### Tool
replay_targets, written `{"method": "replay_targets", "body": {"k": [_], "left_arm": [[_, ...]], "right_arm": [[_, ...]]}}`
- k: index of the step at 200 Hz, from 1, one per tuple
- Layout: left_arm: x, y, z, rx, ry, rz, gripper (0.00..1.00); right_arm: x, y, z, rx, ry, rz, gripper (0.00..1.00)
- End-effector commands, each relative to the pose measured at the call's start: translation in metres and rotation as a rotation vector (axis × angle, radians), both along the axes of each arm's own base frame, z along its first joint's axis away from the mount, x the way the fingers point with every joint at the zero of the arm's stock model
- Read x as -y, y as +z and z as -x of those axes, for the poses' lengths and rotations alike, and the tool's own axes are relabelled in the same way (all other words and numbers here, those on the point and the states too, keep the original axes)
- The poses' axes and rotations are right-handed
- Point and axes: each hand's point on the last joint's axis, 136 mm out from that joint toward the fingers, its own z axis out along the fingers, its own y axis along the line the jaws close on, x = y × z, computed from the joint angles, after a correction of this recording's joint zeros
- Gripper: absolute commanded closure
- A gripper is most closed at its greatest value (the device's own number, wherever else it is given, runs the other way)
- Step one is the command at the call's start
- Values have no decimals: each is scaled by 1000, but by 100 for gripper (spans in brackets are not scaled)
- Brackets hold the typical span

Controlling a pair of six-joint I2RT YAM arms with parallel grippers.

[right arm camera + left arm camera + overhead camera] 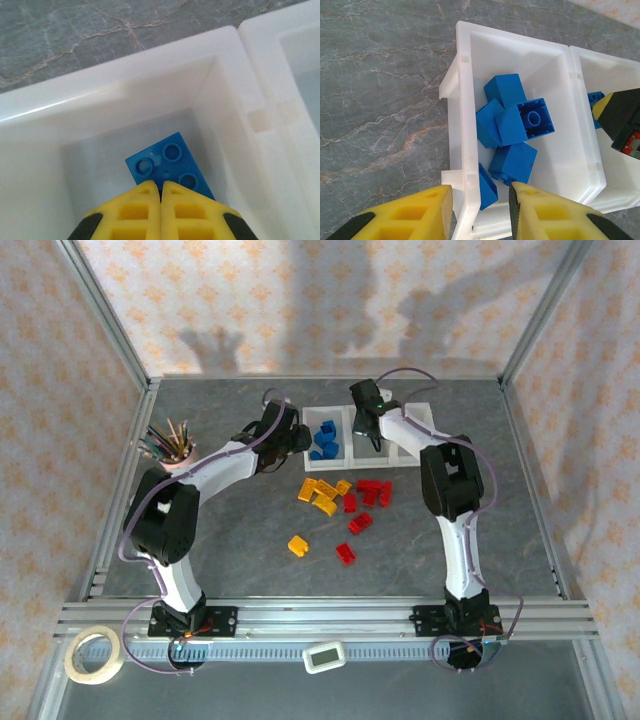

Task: Sort the legos into containers by color
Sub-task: Pick up the lego from the container.

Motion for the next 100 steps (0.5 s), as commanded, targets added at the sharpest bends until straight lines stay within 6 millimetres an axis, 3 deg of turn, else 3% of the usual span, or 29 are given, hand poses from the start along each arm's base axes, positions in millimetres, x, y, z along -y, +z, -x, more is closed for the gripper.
{"method": "replay_targets", "body": {"k": [1,56,100], "left_arm": [[-7,16,1,26,31,2,64],[-12,28,2,49,47,1,63],[-19,39,9,71,72,2,63]], "right_arm": [[-6,37,0,71,4,-45,99],[-9,62,13,107,26,-97,100],[-12,77,40,124,67,-136,100]]}}
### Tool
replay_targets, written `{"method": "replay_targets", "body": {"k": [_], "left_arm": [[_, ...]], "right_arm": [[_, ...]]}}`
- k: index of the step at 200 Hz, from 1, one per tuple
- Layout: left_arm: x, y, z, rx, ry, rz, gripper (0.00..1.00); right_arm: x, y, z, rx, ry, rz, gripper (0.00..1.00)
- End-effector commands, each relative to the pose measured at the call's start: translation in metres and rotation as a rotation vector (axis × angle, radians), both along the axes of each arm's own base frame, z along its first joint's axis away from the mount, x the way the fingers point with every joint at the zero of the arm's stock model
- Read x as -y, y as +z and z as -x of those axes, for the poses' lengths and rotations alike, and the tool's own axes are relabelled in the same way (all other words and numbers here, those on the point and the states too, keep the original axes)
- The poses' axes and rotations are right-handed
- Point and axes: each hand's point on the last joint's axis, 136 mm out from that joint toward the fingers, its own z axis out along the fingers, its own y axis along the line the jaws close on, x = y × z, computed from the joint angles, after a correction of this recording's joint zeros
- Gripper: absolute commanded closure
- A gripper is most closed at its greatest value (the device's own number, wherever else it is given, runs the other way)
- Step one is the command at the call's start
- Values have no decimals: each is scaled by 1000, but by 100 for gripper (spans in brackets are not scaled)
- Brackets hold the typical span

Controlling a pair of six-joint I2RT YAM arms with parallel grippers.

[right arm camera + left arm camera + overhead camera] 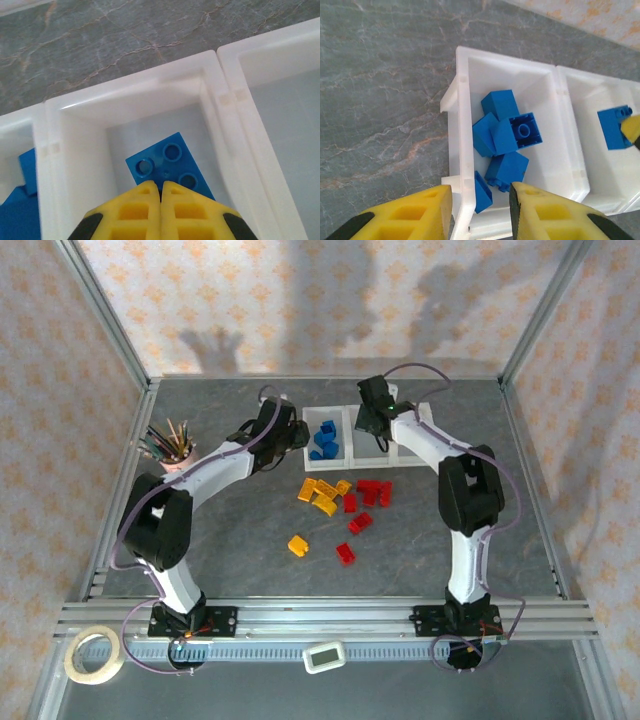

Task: Sort the legos into containers by color
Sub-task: Pick up the lego from the container, then place the lego in the container.

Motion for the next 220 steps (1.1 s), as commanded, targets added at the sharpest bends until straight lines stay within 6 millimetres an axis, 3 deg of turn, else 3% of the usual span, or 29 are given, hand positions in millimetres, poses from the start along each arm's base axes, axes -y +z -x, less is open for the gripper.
{"method": "replay_targets", "body": {"k": [1,54,88,112,140,184,197,220], "left_arm": [[-12,14,8,17,48,0,63],[-26,22,22,51,77,-3,62],[-30,22,29,52,104,32,61],[-34,26,35,72,124,58,61],[-46,31,42,91,168,75,60],[-69,38,53,106,220,63,59],[-73,40,56,108,229,61,58],[-76,41,58,107,223,57,57]], "right_arm": [[-8,26,13,49,23,-44,100],[-10,28,58,39,68,-42,100],[-31,30,90,40,145,-52,100],[-57,34,101,56,219,-75,100],[-92,35,90,74,276,-64,100],[-130,26,44,108,287,-59,98],[-131,18,33,104,263,-29,84],[-138,32,22,139,263,-33,62]]}}
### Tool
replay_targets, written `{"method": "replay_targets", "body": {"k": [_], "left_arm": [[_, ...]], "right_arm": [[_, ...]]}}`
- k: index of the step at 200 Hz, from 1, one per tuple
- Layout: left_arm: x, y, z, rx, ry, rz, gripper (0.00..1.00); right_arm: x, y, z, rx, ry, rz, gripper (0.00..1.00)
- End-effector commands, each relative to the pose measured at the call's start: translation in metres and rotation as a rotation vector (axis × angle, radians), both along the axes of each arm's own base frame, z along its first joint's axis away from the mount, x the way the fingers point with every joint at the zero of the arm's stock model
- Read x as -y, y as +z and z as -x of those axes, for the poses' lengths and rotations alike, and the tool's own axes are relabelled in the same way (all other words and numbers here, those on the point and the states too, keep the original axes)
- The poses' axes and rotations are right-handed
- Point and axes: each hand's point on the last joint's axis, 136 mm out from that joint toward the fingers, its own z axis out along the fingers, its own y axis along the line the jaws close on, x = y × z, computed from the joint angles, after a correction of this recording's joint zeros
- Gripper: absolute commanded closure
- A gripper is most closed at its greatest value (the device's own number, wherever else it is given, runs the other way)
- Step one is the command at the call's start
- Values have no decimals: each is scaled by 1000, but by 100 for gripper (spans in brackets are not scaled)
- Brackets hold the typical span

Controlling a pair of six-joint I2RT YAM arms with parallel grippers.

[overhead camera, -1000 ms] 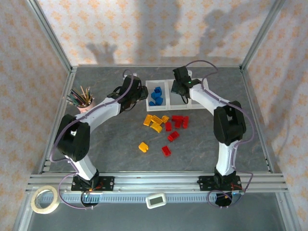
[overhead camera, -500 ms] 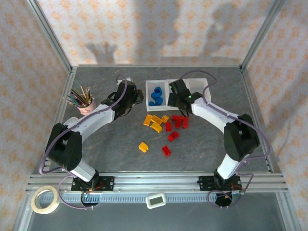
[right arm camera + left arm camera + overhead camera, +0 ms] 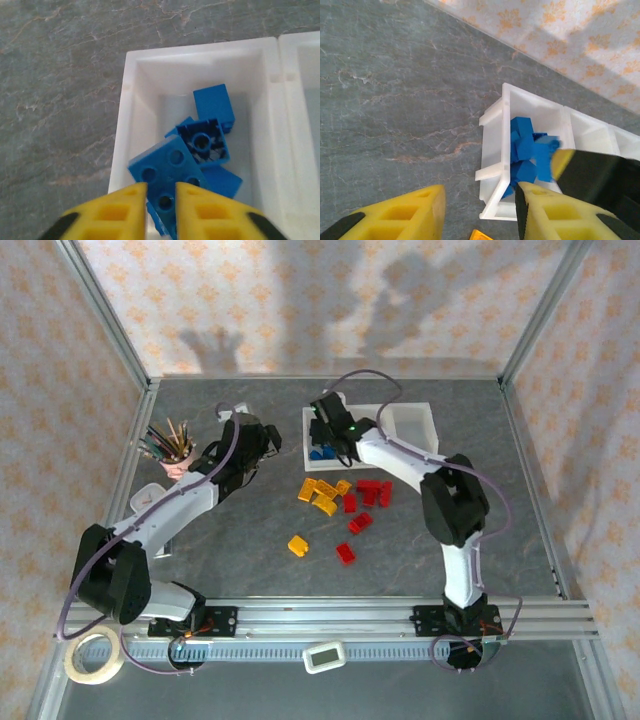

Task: Sort the legos into containers by color
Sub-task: Place the lego in the container.

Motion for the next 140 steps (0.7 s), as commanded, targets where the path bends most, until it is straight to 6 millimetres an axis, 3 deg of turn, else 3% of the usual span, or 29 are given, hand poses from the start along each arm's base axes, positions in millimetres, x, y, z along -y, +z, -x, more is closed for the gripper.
{"method": "replay_targets", "body": {"k": [1,22,51,77,104,140], "left_arm": [[-10,1,5,1,30,-10,57],[-10,2,6,-2,19,-19,56],[-4,5,9,-6,-14,-6,56],[12,2,18,-12,-72,-11,53],[39,-1,32,-24,-158,-10,51],[74,-6,51,-21,-240,20,49]], "right_arm": [[2,17,-13,50,-22,27,61],[1,38,-12,79,-2,15,55],[25,54,11,87,-41,13,53],[71,36,46,30,-131,48,49],[131,2,86,-55,-255,85,46],[168,-46,131,-173,-303,82,40]]}}
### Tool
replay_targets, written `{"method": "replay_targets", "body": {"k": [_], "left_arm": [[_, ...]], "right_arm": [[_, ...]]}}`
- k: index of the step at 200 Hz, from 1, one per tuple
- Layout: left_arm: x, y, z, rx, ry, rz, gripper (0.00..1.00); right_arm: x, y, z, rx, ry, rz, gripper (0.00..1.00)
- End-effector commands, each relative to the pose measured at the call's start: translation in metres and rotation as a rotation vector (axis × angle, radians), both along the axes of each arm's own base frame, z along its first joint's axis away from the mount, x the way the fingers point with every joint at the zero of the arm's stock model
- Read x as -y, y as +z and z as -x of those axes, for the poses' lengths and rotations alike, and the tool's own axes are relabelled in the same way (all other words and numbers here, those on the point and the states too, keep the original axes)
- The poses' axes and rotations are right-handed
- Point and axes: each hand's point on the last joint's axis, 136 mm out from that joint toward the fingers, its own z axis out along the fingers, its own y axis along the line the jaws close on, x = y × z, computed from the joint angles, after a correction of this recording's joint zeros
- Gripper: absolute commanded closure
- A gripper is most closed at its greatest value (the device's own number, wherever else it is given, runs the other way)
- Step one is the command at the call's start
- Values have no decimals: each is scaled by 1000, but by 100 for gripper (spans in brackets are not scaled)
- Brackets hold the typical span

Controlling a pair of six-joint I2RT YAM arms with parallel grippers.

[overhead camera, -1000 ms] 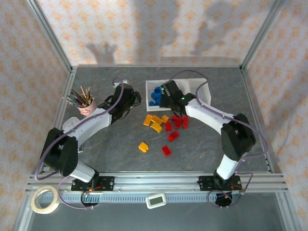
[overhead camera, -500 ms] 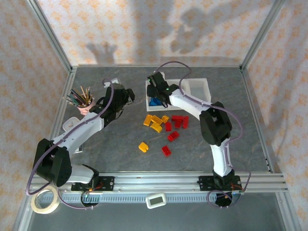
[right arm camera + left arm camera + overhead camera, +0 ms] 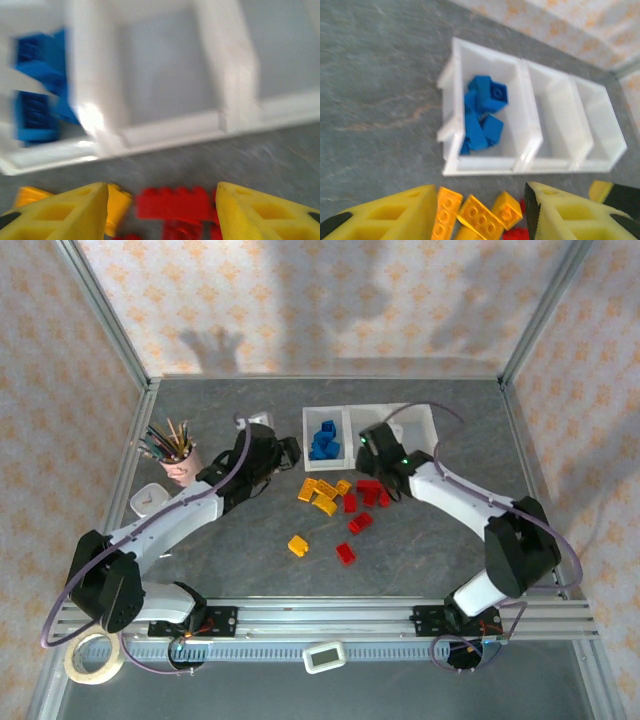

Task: Sort the legos into containers by color
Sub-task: Pick up the lego from the center of the table.

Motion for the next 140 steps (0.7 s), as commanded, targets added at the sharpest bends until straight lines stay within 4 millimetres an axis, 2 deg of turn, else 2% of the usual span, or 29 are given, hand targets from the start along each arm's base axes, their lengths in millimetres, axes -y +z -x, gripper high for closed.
{"method": "replay_targets", "body": {"k": [1,30,51,111,140], "left_arm": [[14,-3,15,-4,-50,16,49],[24,-11,23,-14,-58,52,49],[28,-16,25,-20,-63,63,49],[27,-17,26,-25,-60,46,48],[30,-18,24,-25,-67,46,48]], "right_arm": [[23,-28,25,-73,-72,12,40],[21,-55,39,-117,-51,-29,38],[17,-69,38,-141,-37,-39,39],[33,-84,32,-157,-77,6,56],[31,-85,29,-155,-61,0,65]]}}
